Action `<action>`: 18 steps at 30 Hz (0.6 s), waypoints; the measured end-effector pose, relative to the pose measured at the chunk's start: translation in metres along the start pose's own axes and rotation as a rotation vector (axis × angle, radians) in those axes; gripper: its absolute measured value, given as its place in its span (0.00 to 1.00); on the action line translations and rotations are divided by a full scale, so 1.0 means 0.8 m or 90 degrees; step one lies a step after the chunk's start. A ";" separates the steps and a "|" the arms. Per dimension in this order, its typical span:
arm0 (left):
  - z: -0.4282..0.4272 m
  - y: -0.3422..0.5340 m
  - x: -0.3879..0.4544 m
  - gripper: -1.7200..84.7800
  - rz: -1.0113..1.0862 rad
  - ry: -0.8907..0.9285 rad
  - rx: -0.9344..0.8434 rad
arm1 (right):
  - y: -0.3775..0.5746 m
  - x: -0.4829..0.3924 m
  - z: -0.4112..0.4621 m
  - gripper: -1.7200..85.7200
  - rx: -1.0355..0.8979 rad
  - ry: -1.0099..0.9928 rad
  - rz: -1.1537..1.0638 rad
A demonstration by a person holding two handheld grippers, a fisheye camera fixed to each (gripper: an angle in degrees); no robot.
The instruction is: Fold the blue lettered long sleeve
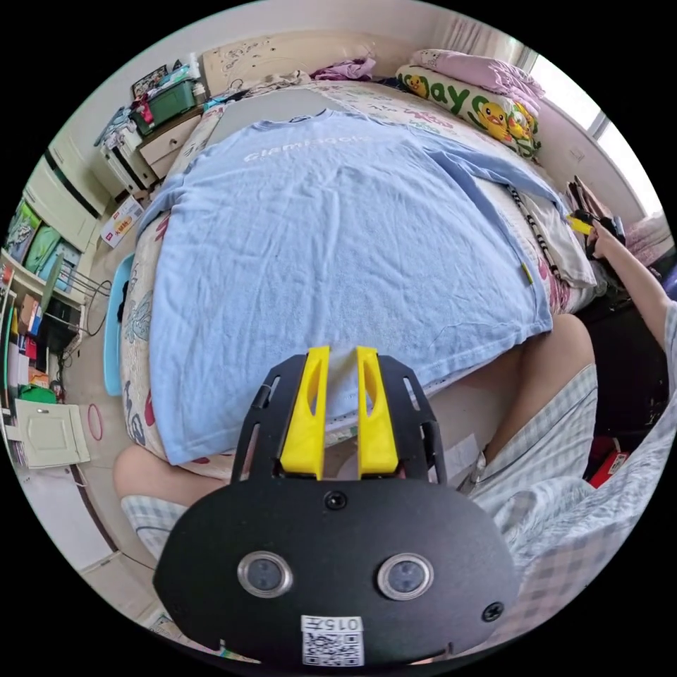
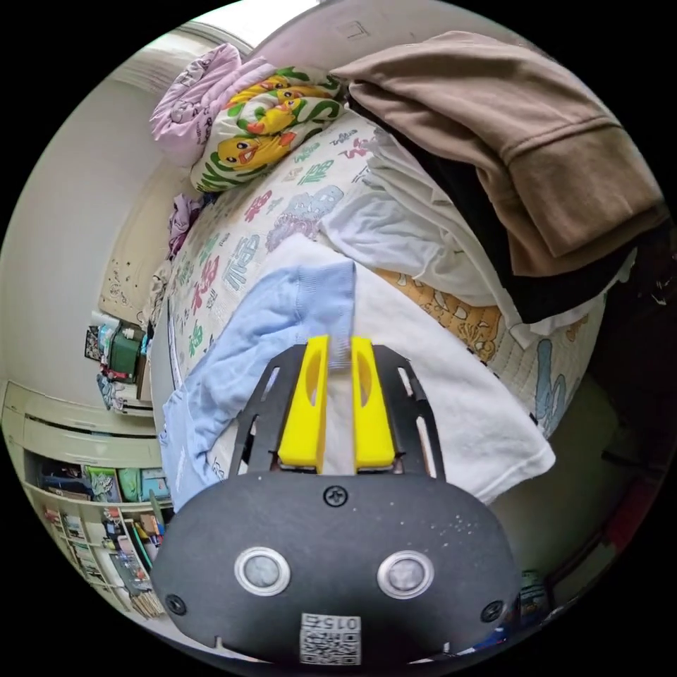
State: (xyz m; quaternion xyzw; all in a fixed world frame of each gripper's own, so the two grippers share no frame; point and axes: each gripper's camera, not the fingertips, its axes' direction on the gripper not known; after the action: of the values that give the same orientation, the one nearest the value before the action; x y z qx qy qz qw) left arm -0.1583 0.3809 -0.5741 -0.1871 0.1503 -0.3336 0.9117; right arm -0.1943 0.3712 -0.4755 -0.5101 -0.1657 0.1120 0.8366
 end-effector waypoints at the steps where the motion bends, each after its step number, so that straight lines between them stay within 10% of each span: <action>1: 0.000 0.003 -0.011 0.10 -0.005 0.010 0.000 | 0.002 -0.016 -0.018 0.07 0.033 -0.023 -0.024; 13: -0.053 0.000 -0.189 0.13 -0.171 0.421 0.183 | 0.271 -0.368 -0.079 0.06 -0.069 -0.197 -0.691; 18: 0.009 -0.066 -0.226 0.21 -0.235 0.592 0.174 | 0.385 -0.410 -0.029 0.05 -0.163 -0.158 -0.738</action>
State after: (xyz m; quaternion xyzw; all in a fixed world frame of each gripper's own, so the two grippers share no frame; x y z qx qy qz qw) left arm -0.3173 0.4655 -0.5172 0.0787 0.4592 -0.5532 0.6906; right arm -0.4928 0.3752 -0.8134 -0.4162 -0.5250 -0.3242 0.6678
